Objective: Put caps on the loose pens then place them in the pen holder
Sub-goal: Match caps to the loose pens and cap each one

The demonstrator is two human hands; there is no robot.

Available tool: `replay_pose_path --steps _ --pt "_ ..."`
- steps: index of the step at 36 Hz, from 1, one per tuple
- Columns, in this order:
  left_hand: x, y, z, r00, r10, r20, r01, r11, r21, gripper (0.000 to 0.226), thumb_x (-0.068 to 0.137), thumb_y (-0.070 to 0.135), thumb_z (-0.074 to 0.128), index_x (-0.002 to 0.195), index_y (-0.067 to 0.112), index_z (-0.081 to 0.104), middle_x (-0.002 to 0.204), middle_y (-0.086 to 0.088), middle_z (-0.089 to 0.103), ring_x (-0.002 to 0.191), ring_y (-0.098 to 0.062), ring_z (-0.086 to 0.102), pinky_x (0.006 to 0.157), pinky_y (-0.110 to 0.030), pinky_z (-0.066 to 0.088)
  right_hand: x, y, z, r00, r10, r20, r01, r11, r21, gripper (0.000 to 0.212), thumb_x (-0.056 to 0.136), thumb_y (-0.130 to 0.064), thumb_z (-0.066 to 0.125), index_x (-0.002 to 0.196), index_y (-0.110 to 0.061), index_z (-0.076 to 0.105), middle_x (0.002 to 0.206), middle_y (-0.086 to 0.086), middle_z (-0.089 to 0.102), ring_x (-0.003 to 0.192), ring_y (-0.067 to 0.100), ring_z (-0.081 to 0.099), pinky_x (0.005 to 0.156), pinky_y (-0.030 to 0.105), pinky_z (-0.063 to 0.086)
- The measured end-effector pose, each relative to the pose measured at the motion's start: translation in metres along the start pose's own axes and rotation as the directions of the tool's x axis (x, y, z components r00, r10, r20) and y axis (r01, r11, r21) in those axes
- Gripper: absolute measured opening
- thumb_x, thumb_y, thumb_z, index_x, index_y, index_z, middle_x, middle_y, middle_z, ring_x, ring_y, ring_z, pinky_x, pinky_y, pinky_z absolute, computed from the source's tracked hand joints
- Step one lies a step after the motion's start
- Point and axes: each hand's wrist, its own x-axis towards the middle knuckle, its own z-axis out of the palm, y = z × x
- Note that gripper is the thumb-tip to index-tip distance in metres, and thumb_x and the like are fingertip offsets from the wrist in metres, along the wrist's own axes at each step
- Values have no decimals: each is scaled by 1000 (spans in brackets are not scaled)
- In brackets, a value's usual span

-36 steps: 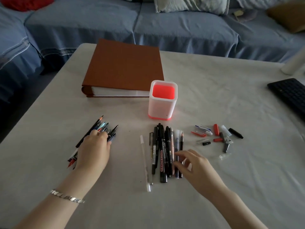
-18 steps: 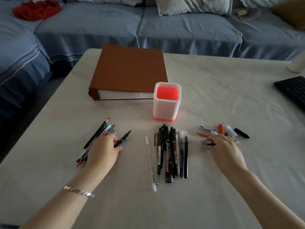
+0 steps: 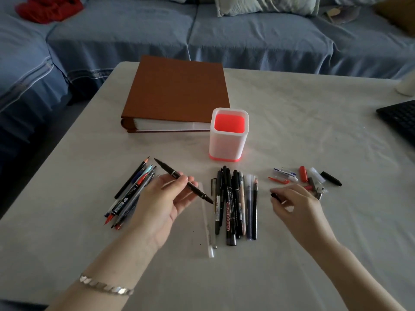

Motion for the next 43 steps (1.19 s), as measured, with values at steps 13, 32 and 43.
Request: replay_pose_path --steps 13,32,43 --pt "-20 -19 7 1000 7 14 -6 993 -114 12 83 -1 53 80 9 56 69 -4 69 67 -15 69 71 -26 58 -37 -64 7 998 -32 53 9 926 378 34 71 -7 74 82 -38 64 85 -15 64 68 6 61 64 7 44" --pt "-25 -22 13 990 134 40 -132 990 -38 17 63 9 63 78 9 55 70 -5 70 73 -20 70 72 -28 58 -38 -72 1 993 -120 9 109 931 348 19 75 -24 64 91 -19 73 86 -15 60 66 -2 57 64 3 40" --pt "-37 -24 19 977 198 83 -203 977 59 22 59 10 64 79 8 54 71 -10 72 75 -23 71 64 -24 56 -35 -74 -5 972 -231 33 219 952 212 20 80 -30 59 94 -21 70 73 -20 57 68 -3 54 60 7 41"
